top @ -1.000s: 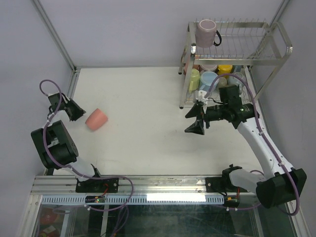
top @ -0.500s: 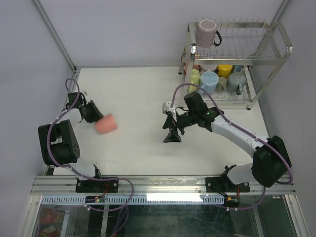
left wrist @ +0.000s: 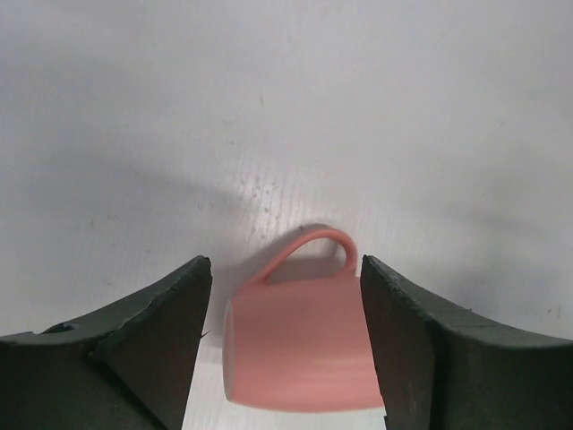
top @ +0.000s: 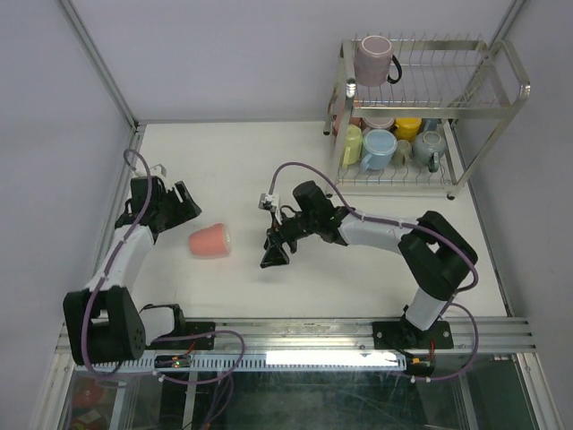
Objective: Load the cups into the dish rack
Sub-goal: Adjust the cup at the center of the board, then pick up the cup at the center of the board.
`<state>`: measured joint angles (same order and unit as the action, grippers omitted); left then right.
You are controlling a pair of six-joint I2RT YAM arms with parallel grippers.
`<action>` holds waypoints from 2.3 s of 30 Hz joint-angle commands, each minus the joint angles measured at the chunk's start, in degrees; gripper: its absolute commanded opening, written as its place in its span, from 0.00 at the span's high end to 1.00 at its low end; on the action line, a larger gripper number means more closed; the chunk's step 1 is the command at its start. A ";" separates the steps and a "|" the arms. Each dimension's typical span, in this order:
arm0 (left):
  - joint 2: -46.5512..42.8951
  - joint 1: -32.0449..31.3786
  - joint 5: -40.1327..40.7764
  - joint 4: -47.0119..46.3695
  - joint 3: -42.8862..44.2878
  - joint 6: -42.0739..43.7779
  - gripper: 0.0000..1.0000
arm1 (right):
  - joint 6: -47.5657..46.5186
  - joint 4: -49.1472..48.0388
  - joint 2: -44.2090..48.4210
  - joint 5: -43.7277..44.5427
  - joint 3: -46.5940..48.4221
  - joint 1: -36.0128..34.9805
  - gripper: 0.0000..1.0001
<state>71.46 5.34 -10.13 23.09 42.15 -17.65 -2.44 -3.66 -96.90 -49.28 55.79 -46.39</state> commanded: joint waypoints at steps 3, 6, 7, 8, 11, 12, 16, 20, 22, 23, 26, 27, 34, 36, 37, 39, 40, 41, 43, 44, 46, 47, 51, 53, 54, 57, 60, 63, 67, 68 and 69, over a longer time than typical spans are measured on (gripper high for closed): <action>-15.95 0.88 7.28 -1.03 -3.13 -5.28 0.35 | 3.98 -10.59 -6.98 -0.05 5.36 -0.67 0.22; -21.85 0.98 8.78 -1.62 -6.30 -8.27 0.38 | 15.93 -18.59 -9.19 -2.53 5.37 -1.85 0.25; -22.84 0.98 9.47 -1.64 -7.11 -8.93 0.39 | 17.42 -19.88 -9.59 -1.76 5.77 -2.28 0.25; -23.66 0.96 9.97 -1.64 -7.70 -9.25 0.39 | 18.45 -20.88 -10.19 -0.80 6.34 -2.58 0.24; -25.30 0.92 10.54 -1.56 -8.65 -9.16 0.40 | 23.50 -24.28 -12.98 1.90 8.50 -2.74 0.22; -26.10 0.98 9.38 -1.48 -8.26 -8.50 0.39 | 24.64 -25.21 -13.95 2.30 9.41 -2.81 0.22; -31.28 0.96 8.84 -1.50 -7.72 -6.35 0.38 | 28.04 -26.39 -18.55 2.77 13.49 -3.17 0.22; -37.80 0.91 8.89 -1.43 -8.52 -5.60 0.37 | 30.82 -26.07 -22.86 3.99 17.25 -3.18 0.23; -40.49 0.95 8.84 -1.39 -9.03 -5.59 0.37 | 31.83 -26.16 -24.75 3.43 19.52 -3.27 0.24; -41.95 0.97 8.86 -1.49 -9.20 -5.64 0.37 | 32.75 -26.31 -25.87 2.71 20.64 -3.39 0.25; -43.79 0.97 9.12 -1.62 -9.37 -5.56 0.37 | 34.95 -26.41 -28.89 1.29 24.06 -4.05 0.27; -44.07 0.95 9.24 -1.70 -9.50 -5.49 0.37 | 35.48 -26.65 -29.83 0.78 25.04 -4.25 0.28; -45.27 0.97 8.81 -1.81 -9.46 -5.07 0.37 | 42.68 -29.28 -35.71 -0.58 29.38 -4.85 0.44; -45.85 0.98 8.66 -1.95 -9.53 -4.98 0.37 | 44.42 -30.54 -36.67 -1.87 30.38 -4.85 0.62; -46.14 0.98 8.51 -2.06 -9.64 -4.94 0.37 | 45.17 -31.13 -36.83 -2.61 30.86 -4.78 0.71; -46.80 0.98 8.08 -2.38 -9.75 -4.86 0.37 | 46.53 -33.03 -36.48 -4.21 30.68 -4.42 0.88; -47.06 0.96 7.90 -2.57 -9.83 -4.85 0.37 | 47.03 -34.29 -35.92 -5.09 30.09 -4.21 0.95; -47.48 0.98 7.58 -2.86 -9.90 -4.85 0.37 | 47.19 -35.58 -34.87 -5.86 29.26 -3.87 0.99; -48.35 0.94 6.75 -3.24 -9.94 -4.76 0.36 | 45.34 -36.45 -32.33 -7.87 27.83 -3.19 1.00; -48.80 0.96 6.29 -3.49 -9.98 -4.76 0.35 | 43.74 -35.78 -30.64 -8.95 27.39 -2.71 1.00; -49.76 0.98 5.17 -3.72 -9.92 -4.84 0.29 | 37.61 -31.50 -27.02 -11.63 27.00 -2.28 1.00; -50.24 0.91 4.06 -3.82 -9.71 -4.87 0.27 | 33.00 -26.29 -25.00 -12.98 27.42 -2.18 1.00; -52.53 0.94 0.33 -4.43 -8.02 -6.01 0.11 | 2.37 5.28 -16.81 -14.95 32.04 -2.57 1.00; -53.67 0.98 -3.26 -6.61 -8.15 -7.21 0.01 | -12.64 22.73 -12.72 -12.91 33.08 -3.13 1.00; -54.03 0.98 -6.05 -9.08 -8.55 -8.08 0.01 | -18.84 27.53 -9.72 -12.49 32.30 -3.25 1.00; -53.81 0.94 -15.63 -16.84 -10.60 -12.66 0.01 | -36.63 39.71 -3.53 -11.02 29.28 -2.94 1.00; -53.08 0.96 -27.15 -30.17 -14.76 -19.60 0.01 | -48.65 47.79 1.98 -9.10 25.59 -2.04 1.00; -52.31 0.98 -33.21 -47.31 -21.71 -31.31 0.01 | -57.00 51.99 8.45 -6.76 20.87 -1.29 1.00; -48.31 0.82 -34.98 -73.30 -30.73 -47.45 0.02 | -66.05 53.02 18.81 -3.82 14.01 -1.07 1.00; -47.02 0.63 -34.85 -79.54 -32.47 -50.82 0.02 | -67.57 52.82 21.18 -2.56 12.73 -1.07 1.00; -45.72 0.45 -34.43 -84.76 -34.11 -53.47 0.03 | -68.39 52.61 23.06 -1.79 11.92 -1.03 1.00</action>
<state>21.98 5.72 -39.72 -29.36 13.21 -52.62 -56.95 47.57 -83.00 -52.86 70.04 -47.57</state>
